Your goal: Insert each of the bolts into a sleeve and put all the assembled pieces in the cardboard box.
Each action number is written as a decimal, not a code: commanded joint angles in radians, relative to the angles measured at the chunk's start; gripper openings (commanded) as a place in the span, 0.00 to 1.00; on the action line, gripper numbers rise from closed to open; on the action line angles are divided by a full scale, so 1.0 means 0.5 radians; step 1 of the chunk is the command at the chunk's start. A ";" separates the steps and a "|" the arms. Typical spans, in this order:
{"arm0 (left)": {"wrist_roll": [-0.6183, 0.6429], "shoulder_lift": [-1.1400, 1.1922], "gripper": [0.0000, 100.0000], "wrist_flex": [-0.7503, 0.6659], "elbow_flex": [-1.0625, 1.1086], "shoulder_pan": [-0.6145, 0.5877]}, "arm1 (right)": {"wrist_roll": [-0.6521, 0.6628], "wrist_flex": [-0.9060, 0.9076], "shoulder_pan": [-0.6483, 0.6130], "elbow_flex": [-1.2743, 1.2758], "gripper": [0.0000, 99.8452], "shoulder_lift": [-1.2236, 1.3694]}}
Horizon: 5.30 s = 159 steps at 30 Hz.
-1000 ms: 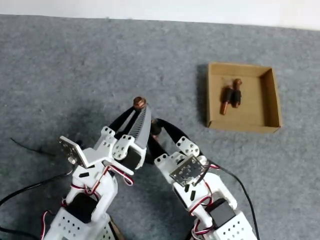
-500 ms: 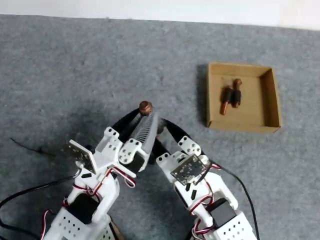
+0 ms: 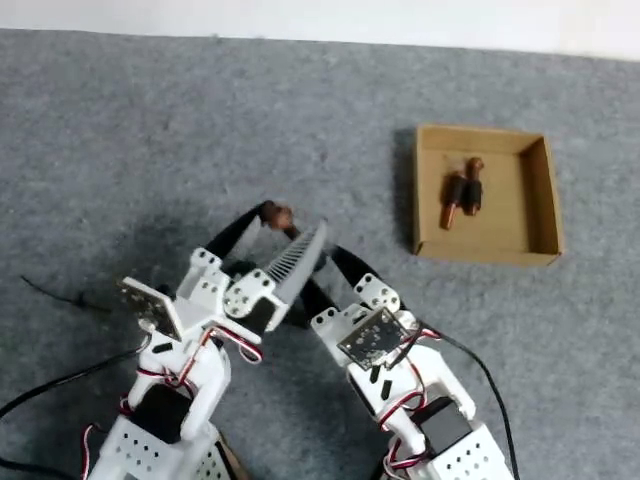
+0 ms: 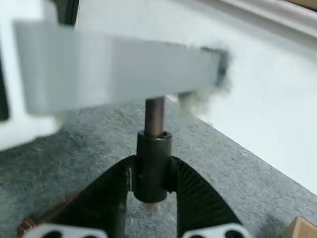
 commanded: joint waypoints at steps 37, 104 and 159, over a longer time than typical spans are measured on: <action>-0.018 -0.014 0.01 -0.012 0.044 -0.775 | -0.009 -0.189 0.799 0.238 0.00 -0.035; -0.559 -0.014 0.01 0.417 0.041 -0.723 | -1.132 -0.428 1.435 -1.953 0.15 3.377; -0.549 -0.017 0.01 0.325 0.041 -0.996 | -0.172 0.133 -0.382 -1.275 0.15 3.227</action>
